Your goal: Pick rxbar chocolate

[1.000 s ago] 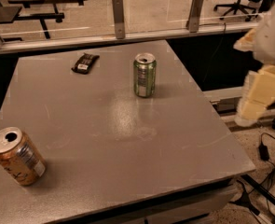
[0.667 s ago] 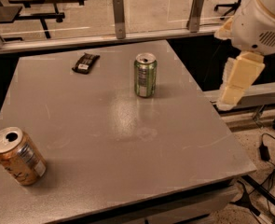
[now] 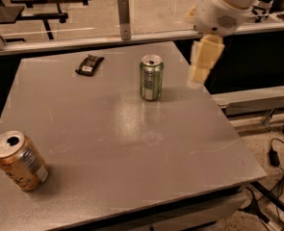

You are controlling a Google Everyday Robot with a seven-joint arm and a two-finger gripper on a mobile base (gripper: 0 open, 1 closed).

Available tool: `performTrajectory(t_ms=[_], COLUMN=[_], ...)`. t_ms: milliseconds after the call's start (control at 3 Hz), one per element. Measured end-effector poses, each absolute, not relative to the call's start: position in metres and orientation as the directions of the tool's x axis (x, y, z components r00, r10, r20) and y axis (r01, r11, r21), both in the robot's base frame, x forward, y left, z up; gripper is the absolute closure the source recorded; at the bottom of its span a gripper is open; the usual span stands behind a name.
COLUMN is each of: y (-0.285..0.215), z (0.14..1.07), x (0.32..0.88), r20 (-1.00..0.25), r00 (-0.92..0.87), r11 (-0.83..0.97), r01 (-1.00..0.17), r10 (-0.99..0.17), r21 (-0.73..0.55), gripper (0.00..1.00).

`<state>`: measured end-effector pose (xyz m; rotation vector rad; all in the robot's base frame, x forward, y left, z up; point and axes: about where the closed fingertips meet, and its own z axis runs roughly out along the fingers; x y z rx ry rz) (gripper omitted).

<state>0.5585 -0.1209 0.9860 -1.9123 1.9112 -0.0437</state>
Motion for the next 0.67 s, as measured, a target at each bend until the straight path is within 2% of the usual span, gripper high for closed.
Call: performTrajectory(t_ms=[333, 667], y=[-0.061, -0.027], z=[0.982, 0.979], x=[0.600, 0.618], r20=[-0.297, -0.309], r00=[0.167, 0.227], r11=[-0.069, -0.128], r01=[-0.946, -0.942], r10=[-0.940, -0.924], r21=[-0.316, -0.310], gripper=[0.00, 0.00])
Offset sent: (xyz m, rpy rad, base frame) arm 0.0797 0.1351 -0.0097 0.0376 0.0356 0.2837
